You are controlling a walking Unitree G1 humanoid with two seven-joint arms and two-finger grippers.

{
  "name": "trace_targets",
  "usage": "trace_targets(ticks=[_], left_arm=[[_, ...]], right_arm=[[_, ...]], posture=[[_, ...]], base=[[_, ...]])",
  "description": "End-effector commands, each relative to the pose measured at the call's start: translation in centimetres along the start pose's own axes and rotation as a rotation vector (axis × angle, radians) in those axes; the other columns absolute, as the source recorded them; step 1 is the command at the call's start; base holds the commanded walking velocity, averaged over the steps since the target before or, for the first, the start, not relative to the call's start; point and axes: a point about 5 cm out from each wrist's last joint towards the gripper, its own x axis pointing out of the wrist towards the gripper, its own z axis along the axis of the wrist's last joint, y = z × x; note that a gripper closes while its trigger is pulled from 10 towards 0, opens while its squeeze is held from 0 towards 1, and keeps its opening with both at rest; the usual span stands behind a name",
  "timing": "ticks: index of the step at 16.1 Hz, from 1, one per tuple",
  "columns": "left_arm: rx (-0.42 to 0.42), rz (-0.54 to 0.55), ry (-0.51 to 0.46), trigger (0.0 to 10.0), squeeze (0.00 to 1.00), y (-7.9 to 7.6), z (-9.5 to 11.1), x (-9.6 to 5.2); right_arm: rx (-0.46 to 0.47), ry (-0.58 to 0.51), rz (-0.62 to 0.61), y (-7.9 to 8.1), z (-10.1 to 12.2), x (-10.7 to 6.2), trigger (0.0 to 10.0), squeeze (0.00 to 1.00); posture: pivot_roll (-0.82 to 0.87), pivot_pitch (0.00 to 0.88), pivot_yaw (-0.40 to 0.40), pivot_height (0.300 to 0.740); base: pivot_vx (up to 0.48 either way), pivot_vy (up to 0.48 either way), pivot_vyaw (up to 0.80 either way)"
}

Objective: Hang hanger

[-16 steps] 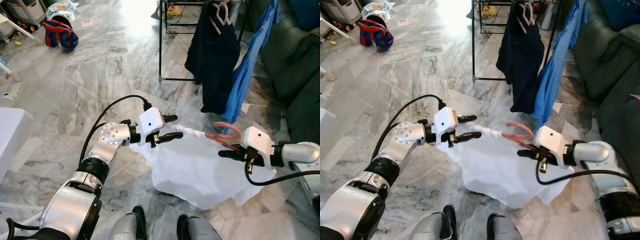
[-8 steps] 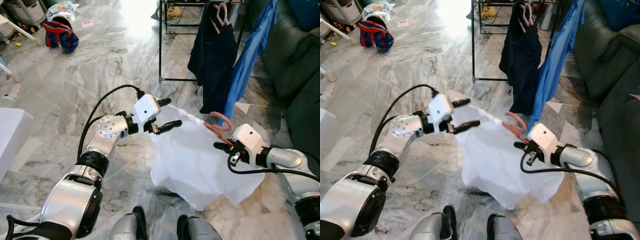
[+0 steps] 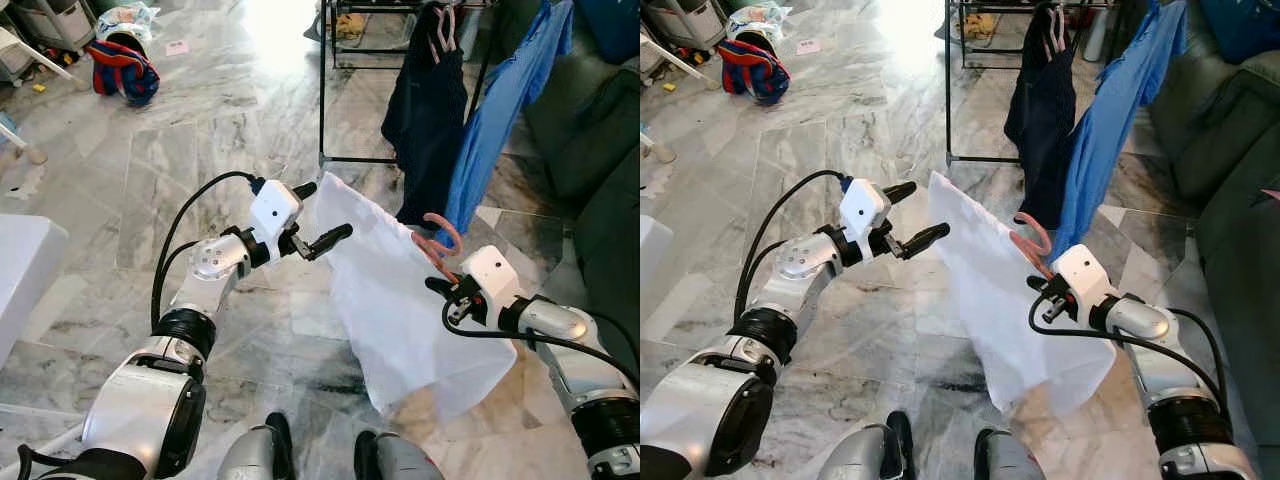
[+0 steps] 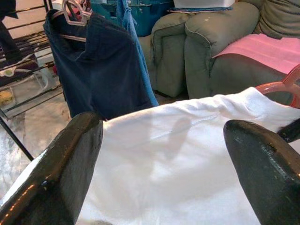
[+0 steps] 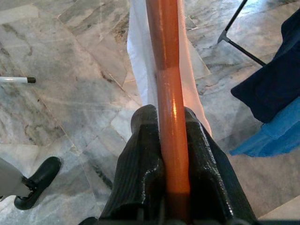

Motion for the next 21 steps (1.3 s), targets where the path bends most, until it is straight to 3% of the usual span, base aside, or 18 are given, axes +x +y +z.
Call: trace_targets(ticks=[1, 10, 11, 12, 13, 16, 19, 21], left_arm=[[-0.022, 0.006, 0.015, 10.0, 1.00, -0.1, -0.6, -0.3], [-0.022, 0.006, 0.015, 10.0, 1.00, -0.1, -0.6, -0.3], [-0.060, 0.071, 0.019, 10.0, 1.00, 0.1, -1.0, -0.5], [-0.185, 0.402, 0.144, 10.0, 1.00, 0.0, -5.2, -3.7], [-0.200, 0.464, 0.198, 10.0, 1.00, -0.4, -6.5, -4.7], [-0.164, 0.421, 0.192, 10.0, 1.00, -0.1, -5.9, -4.2], [-0.182, 0.583, 0.200, 10.0, 1.00, 0.7, -6.1, -4.7], [-0.239, 0.671, 0.239, 10.0, 1.00, 0.7, -6.9, -5.4]], right_arm=[[0.003, -0.019, -0.018, -0.3, 0.3, -0.3, 0.0, 0.00], [0.003, -0.019, -0.018, -0.3, 0.3, -0.3, 0.0, 0.00], [0.022, -0.025, -0.048, -0.1, 0.3, -0.1, 0.0, 0.00], [0.257, -0.122, -0.313, -0.3, 0.6, 1.5, 0.0, 0.00], [0.351, -0.132, -0.377, -0.1, 0.7, 2.3, 0.0, 0.00], [0.326, -0.116, -0.372, -0.3, 0.8, 2.2, 0.0, 0.00], [0.357, -0.119, -0.417, 0.3, 0.5, 2.5, 0.0, 0.00], [0.403, -0.127, -0.459, 1.1, 0.2, 2.9, 0.0, 0.00]], posture=[[-0.14, 0.196, 0.034, 0.740], [-0.14, 0.196, 0.034, 0.740], [-0.14, 0.196, 0.033, 0.740], [-0.09, 0.151, 0.009, 0.740], [-0.09, 0.150, 0.012, 0.740], [-0.10, 0.147, 0.014, 0.740], [-0.10, 0.140, 0.016, 0.740], [-0.09, 0.123, 0.010, 0.740]], base=[[0.000, 0.000, 0.00], [0.000, 0.000, 0.00], [0.000, 0.000, 0.00], [0.000, 0.000, 0.00], [0.000, 0.000, 0.00], [0.000, 0.000, 0.00], [0.000, 0.000, 0.00], [0.000, 0.000, 0.00]])
